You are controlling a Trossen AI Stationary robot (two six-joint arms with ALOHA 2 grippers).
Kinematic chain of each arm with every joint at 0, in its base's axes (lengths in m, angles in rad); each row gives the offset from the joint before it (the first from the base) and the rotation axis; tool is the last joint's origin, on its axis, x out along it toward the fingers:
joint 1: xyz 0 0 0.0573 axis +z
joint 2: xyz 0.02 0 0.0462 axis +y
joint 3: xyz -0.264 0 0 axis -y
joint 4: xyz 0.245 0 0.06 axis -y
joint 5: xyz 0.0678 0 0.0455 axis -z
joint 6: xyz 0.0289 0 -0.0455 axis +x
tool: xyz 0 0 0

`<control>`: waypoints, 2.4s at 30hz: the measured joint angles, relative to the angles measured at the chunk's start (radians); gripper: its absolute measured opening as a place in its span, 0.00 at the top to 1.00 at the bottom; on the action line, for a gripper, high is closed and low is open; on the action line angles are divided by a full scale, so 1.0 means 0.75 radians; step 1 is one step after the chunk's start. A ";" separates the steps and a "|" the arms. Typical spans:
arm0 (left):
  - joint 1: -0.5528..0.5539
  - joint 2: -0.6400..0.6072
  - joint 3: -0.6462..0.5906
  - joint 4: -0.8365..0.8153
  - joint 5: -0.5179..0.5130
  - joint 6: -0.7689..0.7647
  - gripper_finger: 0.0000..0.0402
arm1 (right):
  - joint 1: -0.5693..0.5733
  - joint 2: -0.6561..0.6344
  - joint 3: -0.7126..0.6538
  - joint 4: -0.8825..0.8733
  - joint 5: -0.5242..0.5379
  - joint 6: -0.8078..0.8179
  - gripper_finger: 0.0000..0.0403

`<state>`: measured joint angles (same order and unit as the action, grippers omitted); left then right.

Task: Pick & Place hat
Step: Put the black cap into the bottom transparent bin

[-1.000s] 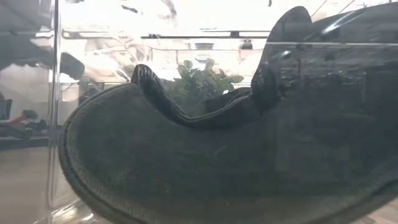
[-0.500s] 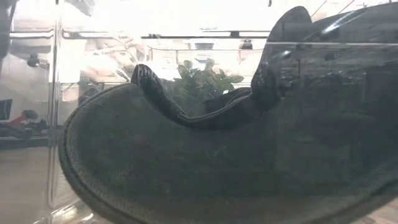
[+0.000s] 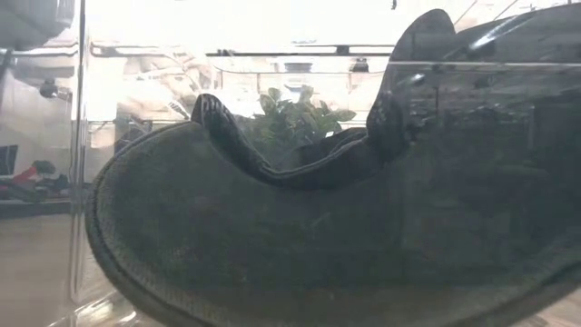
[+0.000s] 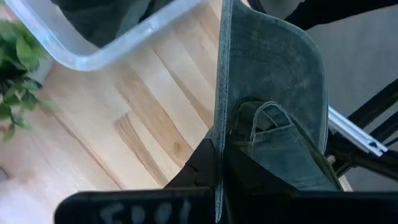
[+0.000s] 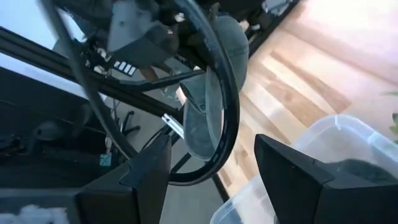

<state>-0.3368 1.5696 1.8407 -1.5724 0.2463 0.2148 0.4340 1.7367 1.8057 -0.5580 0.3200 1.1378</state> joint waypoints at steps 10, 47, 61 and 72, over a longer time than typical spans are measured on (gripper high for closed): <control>0.028 0.127 0.180 0.000 0.043 0.016 0.99 | -0.024 0.000 -0.002 0.001 -0.109 -0.070 0.44; 0.184 0.038 0.179 0.002 0.157 -0.112 0.99 | 0.139 -0.082 0.070 -0.158 -0.119 -0.047 0.44; 0.195 0.058 0.178 0.001 0.159 -0.108 0.99 | -0.084 0.200 0.168 0.040 -0.157 -0.122 0.44; 0.195 0.053 0.178 -0.005 0.155 -0.110 0.99 | -0.144 0.478 0.546 -0.153 -0.204 -0.201 0.44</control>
<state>-0.1909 1.6096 1.9739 -1.5763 0.3623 0.1319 0.3264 2.0954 2.2150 -0.6726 0.1673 0.9872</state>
